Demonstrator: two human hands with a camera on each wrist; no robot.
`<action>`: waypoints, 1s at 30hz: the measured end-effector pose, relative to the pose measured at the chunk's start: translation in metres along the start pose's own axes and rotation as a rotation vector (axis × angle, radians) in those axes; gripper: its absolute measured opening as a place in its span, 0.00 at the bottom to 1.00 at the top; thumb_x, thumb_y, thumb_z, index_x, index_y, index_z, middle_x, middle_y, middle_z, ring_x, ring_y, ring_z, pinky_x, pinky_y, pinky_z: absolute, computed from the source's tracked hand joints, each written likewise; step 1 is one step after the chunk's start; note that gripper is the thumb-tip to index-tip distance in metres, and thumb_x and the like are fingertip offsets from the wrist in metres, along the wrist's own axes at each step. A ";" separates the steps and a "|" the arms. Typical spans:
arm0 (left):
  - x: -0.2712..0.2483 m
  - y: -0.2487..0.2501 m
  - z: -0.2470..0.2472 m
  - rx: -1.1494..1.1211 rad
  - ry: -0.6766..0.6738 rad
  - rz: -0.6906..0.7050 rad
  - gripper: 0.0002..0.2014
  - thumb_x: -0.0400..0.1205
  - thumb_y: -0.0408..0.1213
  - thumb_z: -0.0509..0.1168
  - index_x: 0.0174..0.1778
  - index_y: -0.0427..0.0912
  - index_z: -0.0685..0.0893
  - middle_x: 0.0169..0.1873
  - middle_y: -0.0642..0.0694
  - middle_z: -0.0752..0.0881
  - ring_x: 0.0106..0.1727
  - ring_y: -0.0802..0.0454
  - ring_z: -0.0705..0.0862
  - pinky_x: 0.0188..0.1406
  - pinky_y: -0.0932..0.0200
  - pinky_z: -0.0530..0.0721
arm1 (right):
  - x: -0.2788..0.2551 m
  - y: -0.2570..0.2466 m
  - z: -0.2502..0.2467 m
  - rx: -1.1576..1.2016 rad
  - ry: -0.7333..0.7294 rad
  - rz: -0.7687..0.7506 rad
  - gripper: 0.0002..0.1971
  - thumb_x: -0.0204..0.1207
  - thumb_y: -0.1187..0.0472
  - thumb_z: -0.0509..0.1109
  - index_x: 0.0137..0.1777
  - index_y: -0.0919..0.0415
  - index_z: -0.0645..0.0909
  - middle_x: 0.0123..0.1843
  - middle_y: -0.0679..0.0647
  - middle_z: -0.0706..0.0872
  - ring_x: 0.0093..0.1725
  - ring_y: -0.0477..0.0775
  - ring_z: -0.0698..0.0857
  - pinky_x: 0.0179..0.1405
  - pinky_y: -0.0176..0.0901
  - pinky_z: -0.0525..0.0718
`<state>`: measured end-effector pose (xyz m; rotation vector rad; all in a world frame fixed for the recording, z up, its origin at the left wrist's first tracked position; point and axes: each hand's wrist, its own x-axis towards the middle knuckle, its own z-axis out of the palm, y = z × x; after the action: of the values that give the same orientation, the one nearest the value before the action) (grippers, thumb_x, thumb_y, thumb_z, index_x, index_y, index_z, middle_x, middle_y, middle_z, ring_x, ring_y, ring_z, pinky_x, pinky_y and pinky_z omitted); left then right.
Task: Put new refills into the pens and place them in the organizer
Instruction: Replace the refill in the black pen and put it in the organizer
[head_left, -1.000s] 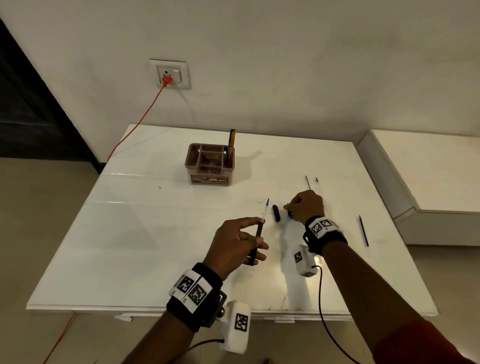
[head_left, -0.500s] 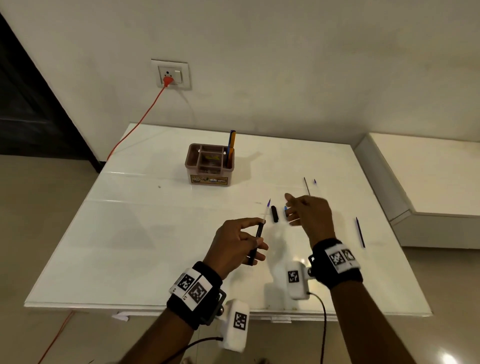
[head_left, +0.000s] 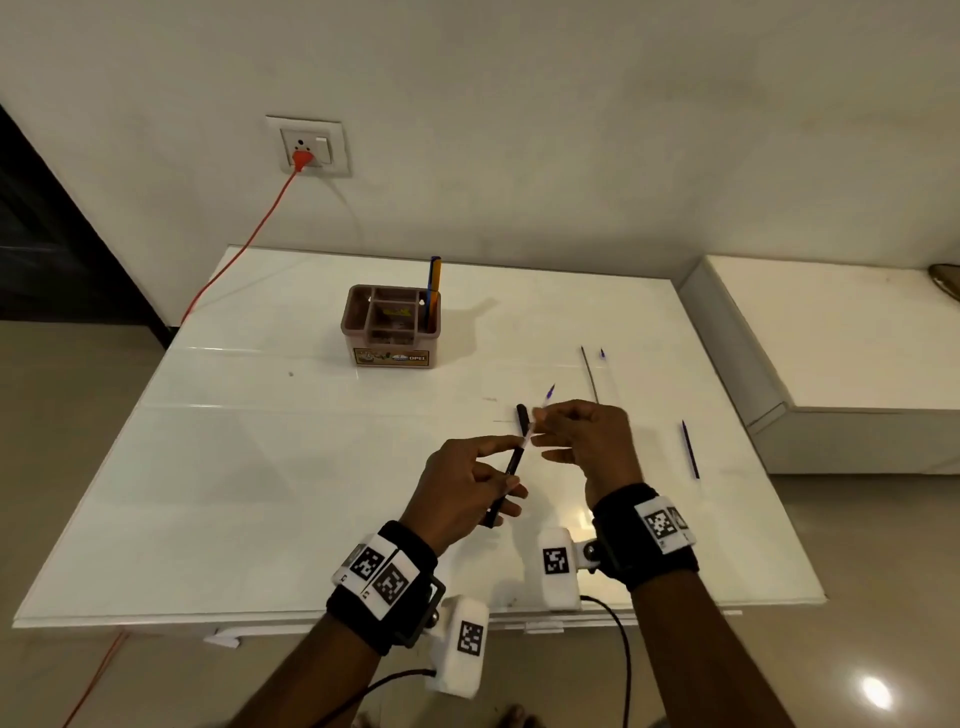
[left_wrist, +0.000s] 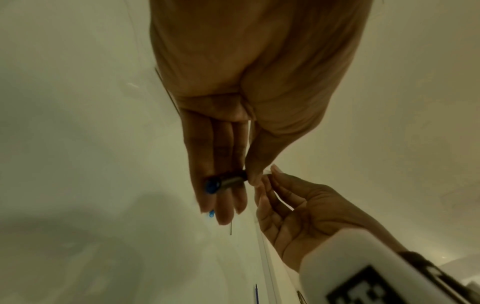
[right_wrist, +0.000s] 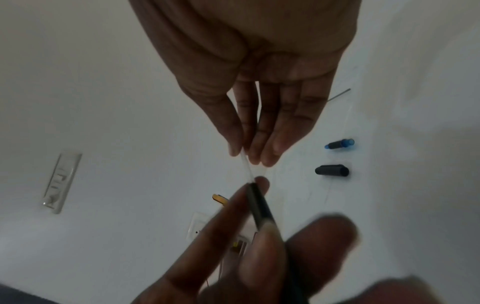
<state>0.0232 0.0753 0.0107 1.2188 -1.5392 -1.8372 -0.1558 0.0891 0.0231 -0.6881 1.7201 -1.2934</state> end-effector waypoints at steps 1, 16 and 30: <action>0.001 0.000 0.002 0.007 0.004 0.000 0.20 0.85 0.29 0.70 0.73 0.47 0.84 0.43 0.38 0.95 0.44 0.37 0.95 0.41 0.49 0.92 | 0.005 -0.003 -0.005 0.037 0.010 0.008 0.04 0.76 0.67 0.78 0.45 0.69 0.91 0.38 0.64 0.93 0.34 0.56 0.92 0.32 0.42 0.88; 0.013 -0.004 -0.001 0.001 0.055 -0.035 0.12 0.83 0.28 0.72 0.62 0.37 0.87 0.41 0.37 0.95 0.44 0.35 0.95 0.43 0.44 0.91 | 0.220 -0.005 -0.073 -0.931 0.227 -0.008 0.16 0.67 0.60 0.86 0.47 0.71 0.91 0.34 0.61 0.88 0.33 0.58 0.87 0.34 0.39 0.82; 0.013 -0.004 -0.004 -0.001 0.049 -0.029 0.10 0.84 0.30 0.71 0.62 0.40 0.87 0.42 0.38 0.95 0.44 0.38 0.95 0.43 0.47 0.91 | 0.212 0.012 -0.080 -0.936 0.348 -0.128 0.05 0.73 0.63 0.79 0.45 0.65 0.93 0.45 0.64 0.94 0.49 0.68 0.92 0.50 0.55 0.92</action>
<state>0.0209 0.0643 0.0025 1.2821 -1.5011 -1.8121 -0.3272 -0.0434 -0.0445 -1.1457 2.6234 -0.6402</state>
